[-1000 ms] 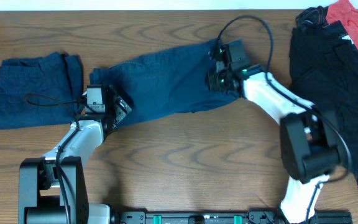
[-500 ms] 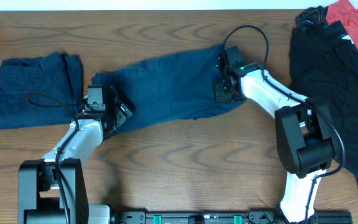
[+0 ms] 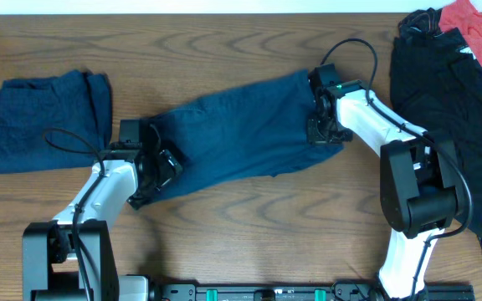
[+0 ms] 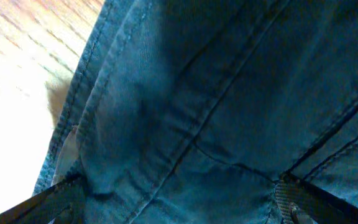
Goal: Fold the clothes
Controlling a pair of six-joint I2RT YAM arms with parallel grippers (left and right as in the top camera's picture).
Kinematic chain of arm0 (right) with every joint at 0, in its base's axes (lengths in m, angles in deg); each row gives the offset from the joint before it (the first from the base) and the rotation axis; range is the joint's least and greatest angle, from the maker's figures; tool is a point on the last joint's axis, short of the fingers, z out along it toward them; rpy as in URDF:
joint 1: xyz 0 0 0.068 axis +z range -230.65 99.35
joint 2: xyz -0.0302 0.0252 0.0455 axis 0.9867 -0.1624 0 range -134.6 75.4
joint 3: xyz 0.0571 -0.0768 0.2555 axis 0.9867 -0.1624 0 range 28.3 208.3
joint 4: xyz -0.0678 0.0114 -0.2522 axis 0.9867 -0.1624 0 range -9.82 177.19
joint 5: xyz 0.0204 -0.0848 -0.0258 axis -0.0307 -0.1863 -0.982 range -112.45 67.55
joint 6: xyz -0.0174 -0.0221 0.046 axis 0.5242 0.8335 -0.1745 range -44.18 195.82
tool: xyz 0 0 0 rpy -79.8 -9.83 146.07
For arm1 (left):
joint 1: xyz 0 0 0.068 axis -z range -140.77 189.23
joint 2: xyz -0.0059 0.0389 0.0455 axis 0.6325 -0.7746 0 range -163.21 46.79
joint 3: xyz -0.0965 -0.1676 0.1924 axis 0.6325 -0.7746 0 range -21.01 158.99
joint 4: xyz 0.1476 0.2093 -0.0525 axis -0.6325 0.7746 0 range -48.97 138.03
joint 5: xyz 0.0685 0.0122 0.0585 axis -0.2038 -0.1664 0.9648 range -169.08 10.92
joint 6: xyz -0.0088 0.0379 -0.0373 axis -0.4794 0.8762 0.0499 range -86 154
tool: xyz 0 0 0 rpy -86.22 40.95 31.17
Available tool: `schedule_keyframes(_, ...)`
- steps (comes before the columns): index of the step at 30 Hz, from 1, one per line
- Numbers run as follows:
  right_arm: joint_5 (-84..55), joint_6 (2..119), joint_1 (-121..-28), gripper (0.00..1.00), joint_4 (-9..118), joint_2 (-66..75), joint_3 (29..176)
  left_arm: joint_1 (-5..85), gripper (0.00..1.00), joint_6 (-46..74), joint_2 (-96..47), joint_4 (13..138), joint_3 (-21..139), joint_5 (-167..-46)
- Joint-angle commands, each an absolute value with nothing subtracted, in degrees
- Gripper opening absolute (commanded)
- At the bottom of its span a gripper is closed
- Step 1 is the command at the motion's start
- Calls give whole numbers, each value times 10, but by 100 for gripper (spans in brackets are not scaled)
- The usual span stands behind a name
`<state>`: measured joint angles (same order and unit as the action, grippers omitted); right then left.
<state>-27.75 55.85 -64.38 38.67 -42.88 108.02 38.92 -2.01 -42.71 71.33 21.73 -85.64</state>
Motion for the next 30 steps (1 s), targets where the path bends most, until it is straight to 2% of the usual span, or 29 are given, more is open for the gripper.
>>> schedule_keyframes(1,-390,536,-684,13,367,-461,1051,384,98,-15,-464,753,163,-866)
schedule_keyframes(10,-411,546,-728,13,334,-461,1051,384,98,10,-421,822,164,-852)
schedule_keyframes(14,-411,546,-740,13,322,-458,1051,384,98,11,-365,818,189,-757)
schedule_keyframes(17,-411,546,-738,13,322,-454,1051,384,98,32,-322,779,219,-709)
schedule_keyframes(24,-402,546,-737,13,324,-439,1051,384,98,34,-271,625,231,-738)
schedule_keyframes(30,-402,546,-737,13,323,-439,1051,384,99,34,-272,603,231,-771)
